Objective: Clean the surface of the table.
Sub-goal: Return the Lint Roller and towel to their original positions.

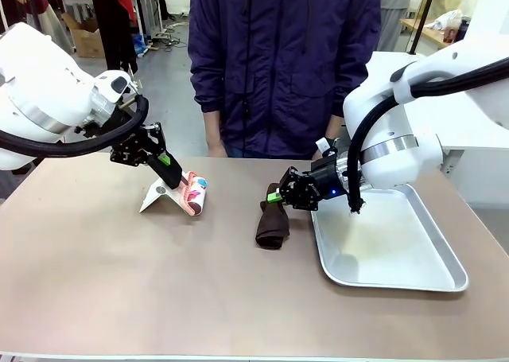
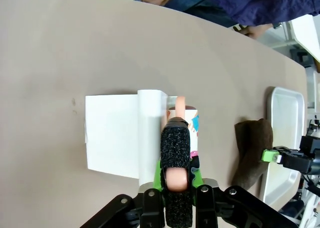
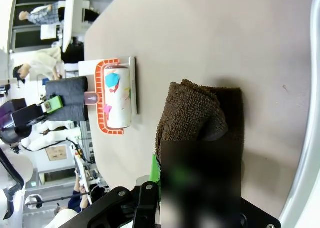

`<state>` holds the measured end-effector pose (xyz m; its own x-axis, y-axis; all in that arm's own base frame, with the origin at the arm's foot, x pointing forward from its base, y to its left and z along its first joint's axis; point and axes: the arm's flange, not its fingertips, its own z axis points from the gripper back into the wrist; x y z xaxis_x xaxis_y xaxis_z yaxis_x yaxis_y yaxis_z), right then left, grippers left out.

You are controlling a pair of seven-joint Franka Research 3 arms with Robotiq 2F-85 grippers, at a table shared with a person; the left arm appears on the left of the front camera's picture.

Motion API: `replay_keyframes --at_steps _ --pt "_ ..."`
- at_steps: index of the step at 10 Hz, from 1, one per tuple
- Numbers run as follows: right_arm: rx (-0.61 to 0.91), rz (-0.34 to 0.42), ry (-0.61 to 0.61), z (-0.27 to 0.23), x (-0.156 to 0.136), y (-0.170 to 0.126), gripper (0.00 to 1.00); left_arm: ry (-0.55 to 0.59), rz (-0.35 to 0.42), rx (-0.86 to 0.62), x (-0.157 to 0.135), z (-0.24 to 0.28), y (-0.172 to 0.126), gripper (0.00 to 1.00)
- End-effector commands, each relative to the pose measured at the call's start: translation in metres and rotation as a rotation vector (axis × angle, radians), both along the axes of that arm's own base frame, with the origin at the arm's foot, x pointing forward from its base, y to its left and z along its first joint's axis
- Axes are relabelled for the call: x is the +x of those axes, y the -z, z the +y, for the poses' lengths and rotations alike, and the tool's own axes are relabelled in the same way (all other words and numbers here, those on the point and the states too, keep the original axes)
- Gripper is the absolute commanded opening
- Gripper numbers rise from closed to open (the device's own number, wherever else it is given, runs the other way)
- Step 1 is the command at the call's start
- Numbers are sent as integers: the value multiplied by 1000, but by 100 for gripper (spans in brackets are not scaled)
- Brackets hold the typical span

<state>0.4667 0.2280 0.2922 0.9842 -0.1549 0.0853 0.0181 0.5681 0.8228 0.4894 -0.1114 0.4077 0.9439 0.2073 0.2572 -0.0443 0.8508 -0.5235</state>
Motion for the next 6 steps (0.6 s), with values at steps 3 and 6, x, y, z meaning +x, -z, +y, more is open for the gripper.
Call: replay_keyframes --at_steps 3,6 --pt "1 20 -3 3 5 -5 100 -30 13 -2 0 10 8 100" --pt "-64 9 -37 5 -1 -6 100 -53 -1 -6 -5 18 4 100"
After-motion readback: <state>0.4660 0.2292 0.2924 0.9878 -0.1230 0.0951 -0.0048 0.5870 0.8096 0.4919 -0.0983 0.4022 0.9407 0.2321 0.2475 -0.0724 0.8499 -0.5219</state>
